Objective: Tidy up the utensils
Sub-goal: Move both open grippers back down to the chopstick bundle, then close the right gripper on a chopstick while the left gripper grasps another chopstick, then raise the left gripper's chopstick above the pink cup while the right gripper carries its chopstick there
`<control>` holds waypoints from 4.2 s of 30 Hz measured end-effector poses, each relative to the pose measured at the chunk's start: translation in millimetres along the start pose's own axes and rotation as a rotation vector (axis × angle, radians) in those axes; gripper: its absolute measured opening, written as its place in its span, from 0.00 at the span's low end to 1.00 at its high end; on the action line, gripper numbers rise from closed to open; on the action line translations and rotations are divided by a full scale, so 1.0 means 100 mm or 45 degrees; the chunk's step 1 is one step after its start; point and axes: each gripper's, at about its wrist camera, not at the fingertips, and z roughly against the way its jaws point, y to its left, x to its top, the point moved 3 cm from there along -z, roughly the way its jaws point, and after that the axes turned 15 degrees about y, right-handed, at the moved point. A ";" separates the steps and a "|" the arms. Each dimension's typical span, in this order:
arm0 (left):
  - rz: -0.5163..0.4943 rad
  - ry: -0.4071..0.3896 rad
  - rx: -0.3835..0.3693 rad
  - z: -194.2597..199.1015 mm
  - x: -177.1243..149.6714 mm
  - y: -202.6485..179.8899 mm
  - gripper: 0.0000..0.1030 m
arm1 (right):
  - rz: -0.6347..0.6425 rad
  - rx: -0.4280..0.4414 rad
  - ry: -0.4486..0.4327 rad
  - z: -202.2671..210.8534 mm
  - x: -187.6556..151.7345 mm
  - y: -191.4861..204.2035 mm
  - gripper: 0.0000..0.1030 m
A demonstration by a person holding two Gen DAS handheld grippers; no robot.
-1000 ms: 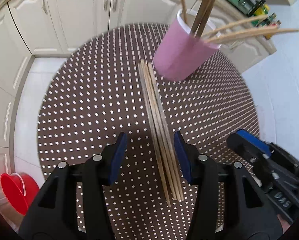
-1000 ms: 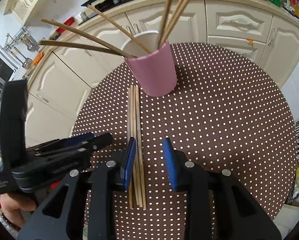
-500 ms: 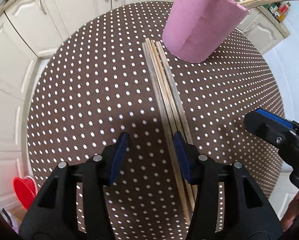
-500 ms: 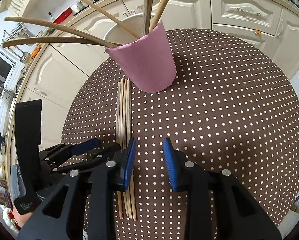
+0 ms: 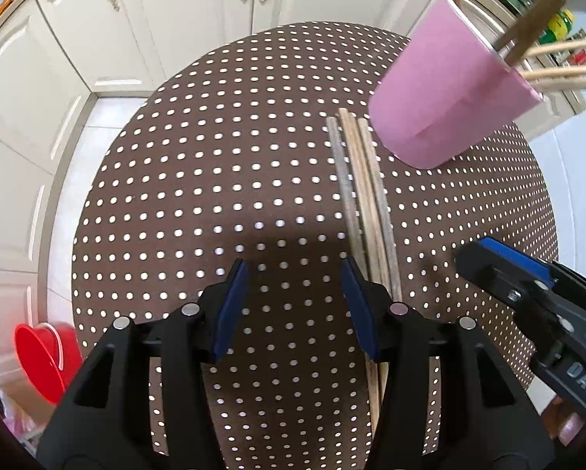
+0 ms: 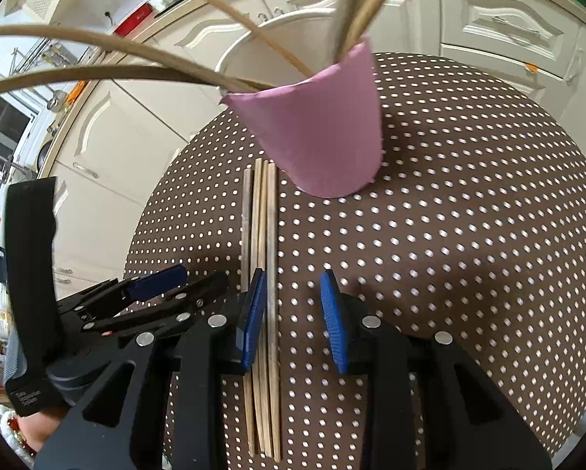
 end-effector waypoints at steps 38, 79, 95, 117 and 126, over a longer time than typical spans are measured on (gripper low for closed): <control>-0.043 0.036 -0.055 -0.07 0.36 0.01 0.49 | 0.032 -0.128 0.159 -0.44 0.21 0.02 0.05; -0.094 -0.036 -0.017 0.16 0.28 -0.03 0.06 | 0.017 -0.101 0.070 -0.03 0.14 -0.15 0.05; -0.170 -0.297 -0.142 1.30 -0.28 0.03 0.06 | 0.022 -0.088 -0.242 1.18 -0.32 0.25 0.05; -0.105 -0.114 -0.111 0.71 -0.19 0.10 0.49 | -0.034 -0.065 -0.086 0.62 -0.25 0.16 0.05; -0.076 0.004 -0.035 0.18 0.27 0.04 0.43 | -0.076 0.007 0.052 0.24 0.05 -0.13 0.05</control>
